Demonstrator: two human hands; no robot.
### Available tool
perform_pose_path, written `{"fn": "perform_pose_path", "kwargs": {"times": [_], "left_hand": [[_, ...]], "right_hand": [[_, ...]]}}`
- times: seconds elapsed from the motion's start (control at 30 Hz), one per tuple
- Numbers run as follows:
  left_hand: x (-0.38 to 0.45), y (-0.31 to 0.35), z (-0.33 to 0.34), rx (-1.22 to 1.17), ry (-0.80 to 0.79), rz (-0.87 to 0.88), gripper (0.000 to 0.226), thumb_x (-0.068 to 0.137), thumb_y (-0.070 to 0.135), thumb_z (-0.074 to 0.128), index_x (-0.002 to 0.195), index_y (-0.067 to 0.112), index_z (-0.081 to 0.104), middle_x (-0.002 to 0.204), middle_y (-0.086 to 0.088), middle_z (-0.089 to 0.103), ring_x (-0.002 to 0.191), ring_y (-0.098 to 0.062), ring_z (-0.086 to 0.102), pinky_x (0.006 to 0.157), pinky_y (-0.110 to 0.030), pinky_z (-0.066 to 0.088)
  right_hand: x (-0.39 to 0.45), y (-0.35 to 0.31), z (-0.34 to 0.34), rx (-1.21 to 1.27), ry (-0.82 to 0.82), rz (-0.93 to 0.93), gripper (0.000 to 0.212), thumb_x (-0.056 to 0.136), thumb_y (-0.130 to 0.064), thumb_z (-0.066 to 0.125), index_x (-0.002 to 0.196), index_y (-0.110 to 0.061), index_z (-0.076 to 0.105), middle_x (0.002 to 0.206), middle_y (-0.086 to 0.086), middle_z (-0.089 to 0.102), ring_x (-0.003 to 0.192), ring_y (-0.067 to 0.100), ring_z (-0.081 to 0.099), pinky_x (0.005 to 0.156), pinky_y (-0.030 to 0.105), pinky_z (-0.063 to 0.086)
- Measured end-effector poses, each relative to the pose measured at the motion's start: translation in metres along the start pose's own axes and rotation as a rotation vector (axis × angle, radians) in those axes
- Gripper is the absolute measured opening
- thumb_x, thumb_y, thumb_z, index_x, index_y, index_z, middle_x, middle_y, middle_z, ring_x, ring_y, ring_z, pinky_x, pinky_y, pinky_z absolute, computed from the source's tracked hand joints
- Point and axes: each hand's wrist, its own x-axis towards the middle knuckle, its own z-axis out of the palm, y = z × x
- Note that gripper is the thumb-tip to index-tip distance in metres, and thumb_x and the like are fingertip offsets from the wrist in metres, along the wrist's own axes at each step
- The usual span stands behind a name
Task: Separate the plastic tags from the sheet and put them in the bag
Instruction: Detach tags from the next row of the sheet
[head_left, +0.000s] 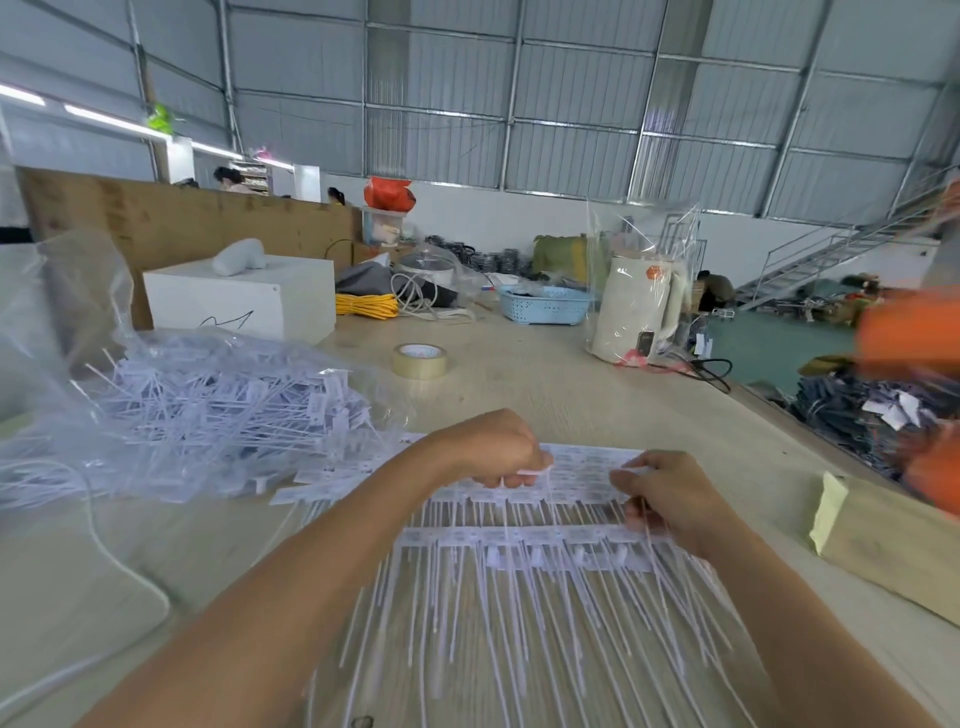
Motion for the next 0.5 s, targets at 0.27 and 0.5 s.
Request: {"fn": "perform_pose_path", "kwargs": {"times": [0.27, 0.5], "left_hand": [[0.001, -0.002, 0.004, 0.116, -0.014, 0.04, 0.023, 0.092, 0.006, 0.042, 0.108, 0.004, 0.059, 0.084, -0.003, 0.051, 0.066, -0.015, 0.044, 0.058, -0.023, 0.038], [0.003, -0.006, 0.01, 0.2, -0.009, 0.056, 0.026, 0.094, 0.005, 0.043, 0.117, 0.005, 0.056, 0.085, -0.002, 0.049, 0.073, -0.017, 0.044, 0.055, -0.023, 0.032]], "right_hand": [[0.001, 0.005, 0.016, 0.104, -0.059, 0.105, 0.023, 0.087, 0.009, 0.056, 0.067, -0.002, 0.054, 0.036, 0.003, 0.052, 0.031, 0.013, 0.049, 0.035, 0.022, 0.046], [-0.009, -0.016, 0.02, 0.341, -0.096, -0.07, 0.01, 0.088, -0.002, 0.06, 0.078, -0.002, 0.061, 0.066, 0.011, 0.062, 0.056, 0.018, 0.064, 0.052, 0.027, 0.055]]}}
